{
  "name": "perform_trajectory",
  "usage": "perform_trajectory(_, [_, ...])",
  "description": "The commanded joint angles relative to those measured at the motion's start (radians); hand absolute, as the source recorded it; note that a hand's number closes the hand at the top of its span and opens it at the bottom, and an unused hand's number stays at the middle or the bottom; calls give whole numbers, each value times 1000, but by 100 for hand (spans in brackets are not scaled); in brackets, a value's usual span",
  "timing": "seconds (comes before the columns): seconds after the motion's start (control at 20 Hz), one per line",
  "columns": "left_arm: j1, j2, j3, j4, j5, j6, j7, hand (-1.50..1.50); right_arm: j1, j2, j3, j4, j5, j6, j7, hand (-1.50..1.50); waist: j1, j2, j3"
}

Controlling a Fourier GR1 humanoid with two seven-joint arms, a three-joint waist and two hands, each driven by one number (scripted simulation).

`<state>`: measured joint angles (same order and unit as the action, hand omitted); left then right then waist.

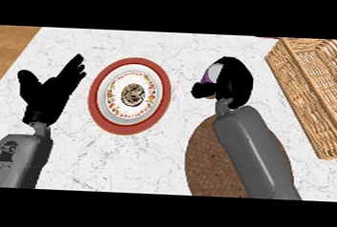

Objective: Pick the can from the placemat and place it in the basket

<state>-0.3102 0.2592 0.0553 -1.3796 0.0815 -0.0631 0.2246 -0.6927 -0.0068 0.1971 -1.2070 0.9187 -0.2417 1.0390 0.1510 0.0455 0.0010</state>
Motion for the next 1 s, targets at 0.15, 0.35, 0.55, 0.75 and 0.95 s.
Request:
perform_trajectory(0.15, [-8, -14, -26, 17, -20, 3, 6, 0, -250, 7, -34, 121, 145, -331, 70, 150, 23, -6, -4])
perform_trajectory(0.35, [-17, -11, -17, 16, -12, 2, 21, 0, -392, 7, -59, 268, 258, -372, 152, 150, 2, -16, -5])
perform_trajectory(0.55, [-29, -19, -20, 24, -23, 16, 15, 0, -511, 6, -105, 373, 343, -380, 240, 150, -17, -19, -6])
perform_trajectory(0.75, [4, 6, 26, 42, 3, 4, -6, 0, -615, 6, -191, 490, 413, -369, 265, 150, -36, -19, -6])
perform_trajectory(0.95, [-3, -2, 17, 39, -8, 16, 1, 0, -726, -3, -240, 583, 502, -362, 307, 150, -45, -19, -6])
